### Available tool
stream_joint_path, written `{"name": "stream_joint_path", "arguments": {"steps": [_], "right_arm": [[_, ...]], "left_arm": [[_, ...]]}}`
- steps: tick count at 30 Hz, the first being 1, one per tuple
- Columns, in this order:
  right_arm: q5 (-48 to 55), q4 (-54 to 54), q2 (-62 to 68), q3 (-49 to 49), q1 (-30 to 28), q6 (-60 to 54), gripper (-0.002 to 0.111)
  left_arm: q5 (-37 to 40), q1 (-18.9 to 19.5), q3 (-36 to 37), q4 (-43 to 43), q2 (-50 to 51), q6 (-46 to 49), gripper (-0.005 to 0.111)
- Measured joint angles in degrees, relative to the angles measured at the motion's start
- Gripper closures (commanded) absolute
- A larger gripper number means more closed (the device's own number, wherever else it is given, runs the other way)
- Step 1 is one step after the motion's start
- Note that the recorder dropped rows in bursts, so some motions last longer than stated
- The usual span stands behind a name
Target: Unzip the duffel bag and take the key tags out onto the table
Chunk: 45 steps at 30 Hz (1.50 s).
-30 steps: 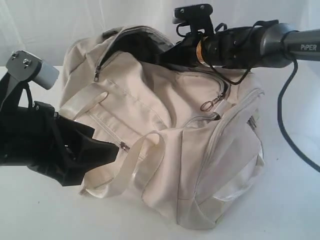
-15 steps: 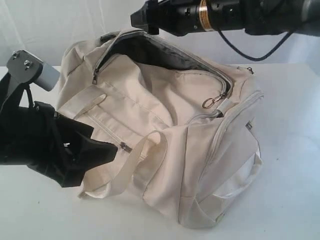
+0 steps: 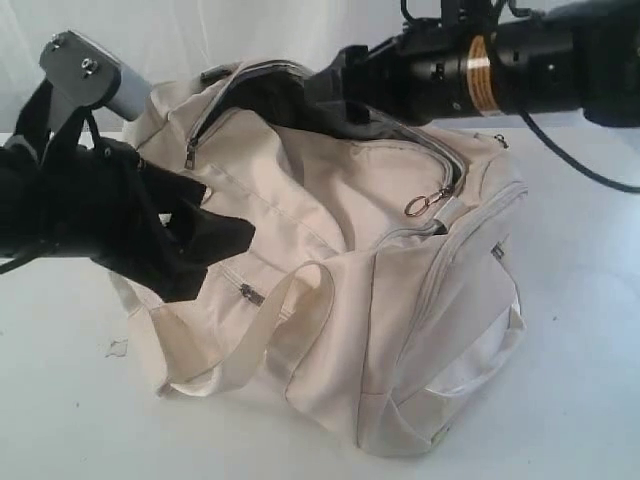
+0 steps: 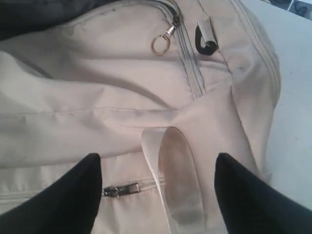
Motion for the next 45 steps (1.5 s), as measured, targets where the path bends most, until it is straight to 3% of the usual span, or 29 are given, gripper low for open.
{"name": "stream_joint_path", "arguments": {"steps": [8,17,27,34,39,42,45], "right_arm": [[0.70,-0.22,-12.81,16.76,0.00,0.00,0.045],[-1.41,-0.22,-30.69,30.12,0.00,3.85,0.045],[-1.84,-0.22,-46.01,39.22,0.00,8.78,0.045],[-2.30,-0.22,-47.11,44.13,0.00,10.03,0.045],[-1.05,-0.26,-47.21,46.63,0.00,8.94,0.045],[0.35,-0.35,-47.21,47.15,0.00,8.46,0.045],[1.04,-0.35,-47.21,47.15,0.00,8.08,0.045]], "left_arm": [[-10.32,0.00,-0.93,0.00,5.85,4.30,0.038],[-29.33,1.10,-1.07,-1.49,13.22,7.09,0.024],[-30.35,8.00,-3.62,-3.27,21.00,9.97,0.021],[-29.77,12.15,-7.59,-3.27,27.33,12.05,0.021],[-29.77,12.91,-9.97,-2.26,31.73,12.16,0.021],[-29.77,12.91,-11.99,-1.51,34.04,12.28,0.026],[-29.89,12.91,-13.69,-1.37,36.64,12.28,0.039]]}}
